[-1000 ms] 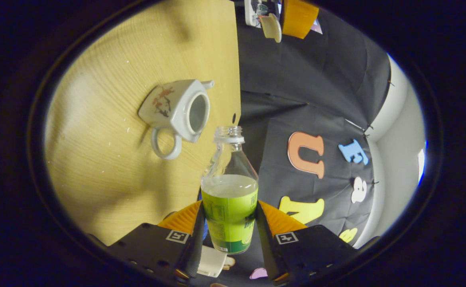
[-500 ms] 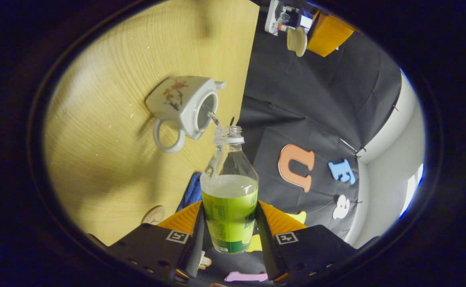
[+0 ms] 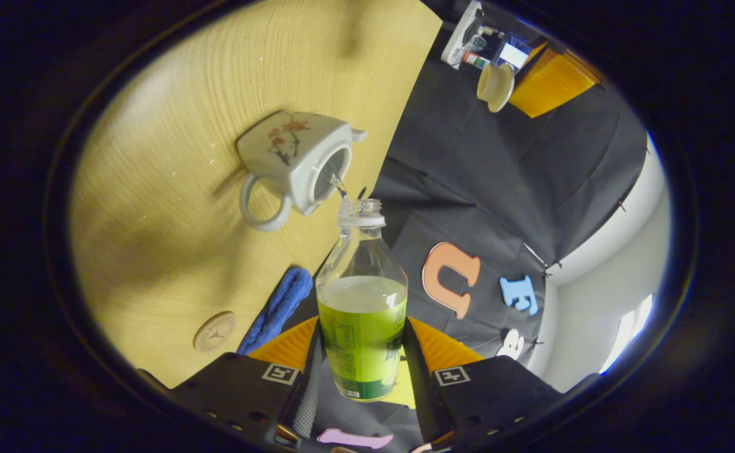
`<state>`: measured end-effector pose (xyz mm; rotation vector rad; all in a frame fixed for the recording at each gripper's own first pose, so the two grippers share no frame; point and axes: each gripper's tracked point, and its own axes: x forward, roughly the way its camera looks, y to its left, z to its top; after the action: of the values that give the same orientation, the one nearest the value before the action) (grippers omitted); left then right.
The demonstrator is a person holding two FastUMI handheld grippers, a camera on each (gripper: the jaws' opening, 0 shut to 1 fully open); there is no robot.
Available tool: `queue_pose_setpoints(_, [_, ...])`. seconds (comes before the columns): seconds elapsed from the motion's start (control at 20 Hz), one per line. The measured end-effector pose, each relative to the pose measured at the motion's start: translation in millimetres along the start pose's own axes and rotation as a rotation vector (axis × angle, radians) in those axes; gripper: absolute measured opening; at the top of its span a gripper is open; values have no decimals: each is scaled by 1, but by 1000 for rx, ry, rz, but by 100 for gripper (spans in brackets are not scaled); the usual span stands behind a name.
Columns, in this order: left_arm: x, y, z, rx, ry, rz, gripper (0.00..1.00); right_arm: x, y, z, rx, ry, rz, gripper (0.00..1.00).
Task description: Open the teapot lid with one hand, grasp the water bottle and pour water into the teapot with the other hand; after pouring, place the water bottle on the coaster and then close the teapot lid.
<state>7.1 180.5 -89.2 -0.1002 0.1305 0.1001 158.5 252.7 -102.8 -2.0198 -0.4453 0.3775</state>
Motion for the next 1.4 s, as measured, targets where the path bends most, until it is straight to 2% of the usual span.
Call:
queue_pose_setpoints(0.3, [0,2,1,-3,0,4,2,1,-7,5,-50,-16,-51,64])
queue_pose_setpoints(0.5, [0,3,0,-5,2,5,2,-1,-6,7,-62,-18,-52,64])
queue_pose_setpoints(0.6, [0,4,1,-6,1,8,2,1,-3,6,-37,-23,-41,65])
queue_pose_setpoints(0.8, [-4,11,5,-11,-8,23,2,3,11,5,90,-28,9,63])
queue_pose_setpoints(0.95, [-5,12,8,-20,-16,30,2,0,29,9,252,-40,71,65])
queue_pose_setpoints(1.15, [-6,4,12,-14,-18,18,2,-16,41,13,480,-42,144,63])
queue_pose_setpoints(1.2, [-7,3,12,-4,-14,15,2,-21,40,12,558,-54,162,65])
queue_pose_setpoints(1.4, [-7,-16,19,19,-7,-23,2,-27,34,-12,950,-42,187,63])
